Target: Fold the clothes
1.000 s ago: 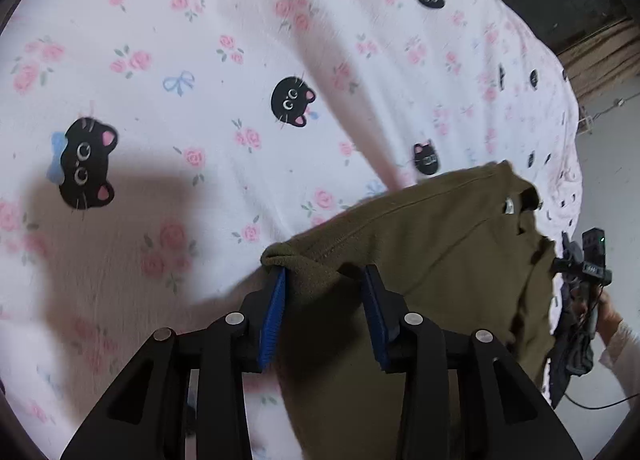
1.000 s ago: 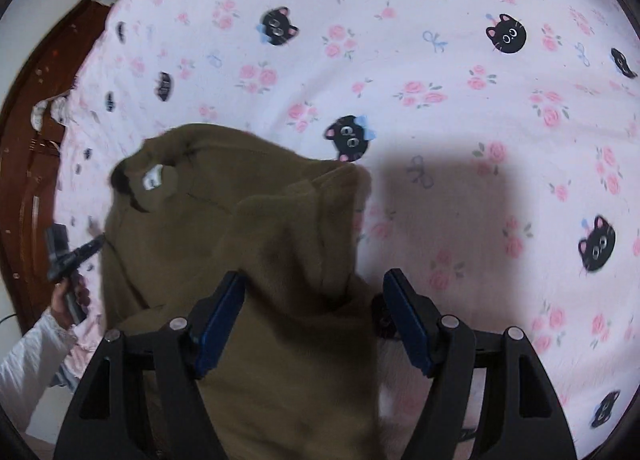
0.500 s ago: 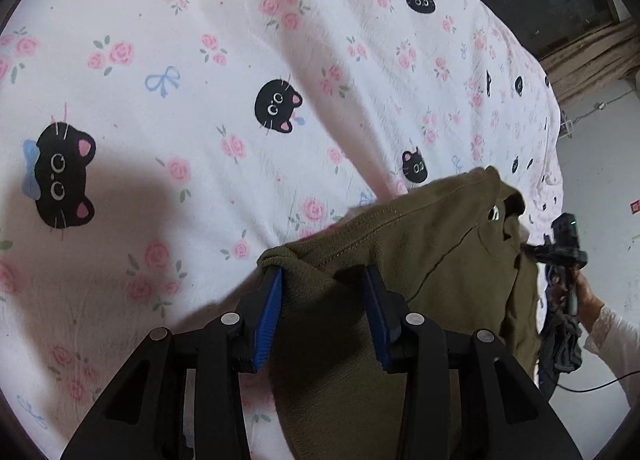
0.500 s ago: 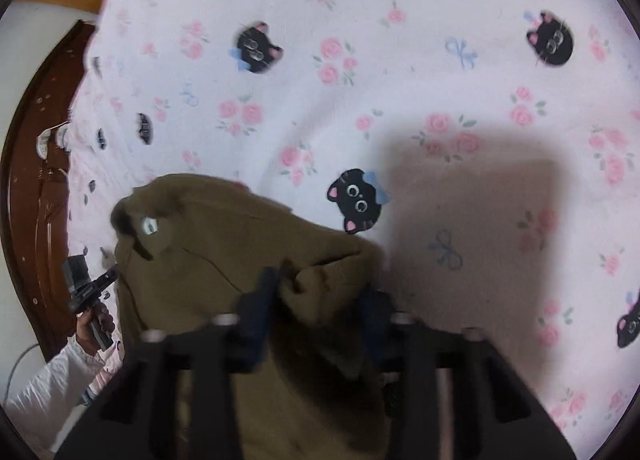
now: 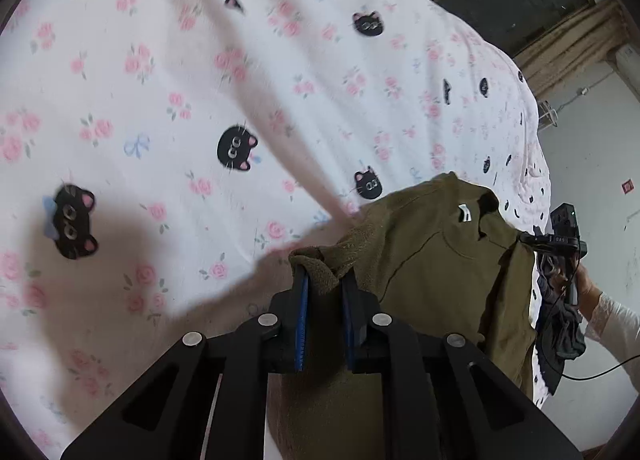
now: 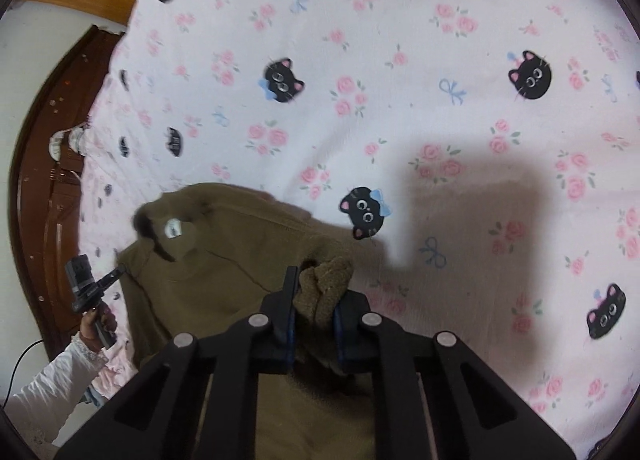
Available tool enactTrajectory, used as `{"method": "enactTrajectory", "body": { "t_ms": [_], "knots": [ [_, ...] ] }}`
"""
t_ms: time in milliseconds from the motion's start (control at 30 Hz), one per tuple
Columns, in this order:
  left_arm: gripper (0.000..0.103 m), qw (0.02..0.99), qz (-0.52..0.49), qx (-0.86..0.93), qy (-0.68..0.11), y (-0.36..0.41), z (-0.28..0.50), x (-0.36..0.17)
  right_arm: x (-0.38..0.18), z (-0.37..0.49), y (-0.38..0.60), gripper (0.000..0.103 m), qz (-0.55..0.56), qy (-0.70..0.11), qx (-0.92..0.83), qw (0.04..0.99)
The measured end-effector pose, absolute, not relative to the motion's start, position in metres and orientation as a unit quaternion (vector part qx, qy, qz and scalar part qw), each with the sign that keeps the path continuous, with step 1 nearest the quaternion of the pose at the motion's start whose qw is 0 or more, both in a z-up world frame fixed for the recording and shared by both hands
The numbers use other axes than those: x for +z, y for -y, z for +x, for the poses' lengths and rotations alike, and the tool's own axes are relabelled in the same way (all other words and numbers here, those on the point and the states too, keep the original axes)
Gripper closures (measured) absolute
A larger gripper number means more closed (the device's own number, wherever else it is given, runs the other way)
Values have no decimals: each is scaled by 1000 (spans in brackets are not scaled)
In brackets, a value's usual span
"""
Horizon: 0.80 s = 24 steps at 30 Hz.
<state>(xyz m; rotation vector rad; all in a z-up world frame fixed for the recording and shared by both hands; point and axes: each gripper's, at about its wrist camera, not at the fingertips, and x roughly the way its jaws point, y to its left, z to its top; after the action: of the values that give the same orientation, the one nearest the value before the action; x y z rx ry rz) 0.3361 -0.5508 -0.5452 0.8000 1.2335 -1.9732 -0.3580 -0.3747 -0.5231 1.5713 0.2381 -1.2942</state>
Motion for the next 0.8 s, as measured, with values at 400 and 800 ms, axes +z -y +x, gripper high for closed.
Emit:
{"method": "enactTrajectory", "body": {
  "t_ms": [400, 800],
  "knots": [
    [91, 360, 300, -771, -432, 524, 340, -498, -479, -349, 353, 89, 629, -91, -548, 544],
    [91, 353, 271, -795, -412, 477, 332, -435, -426, -327, 335, 89, 596, -87, -548, 581]
  ]
}}
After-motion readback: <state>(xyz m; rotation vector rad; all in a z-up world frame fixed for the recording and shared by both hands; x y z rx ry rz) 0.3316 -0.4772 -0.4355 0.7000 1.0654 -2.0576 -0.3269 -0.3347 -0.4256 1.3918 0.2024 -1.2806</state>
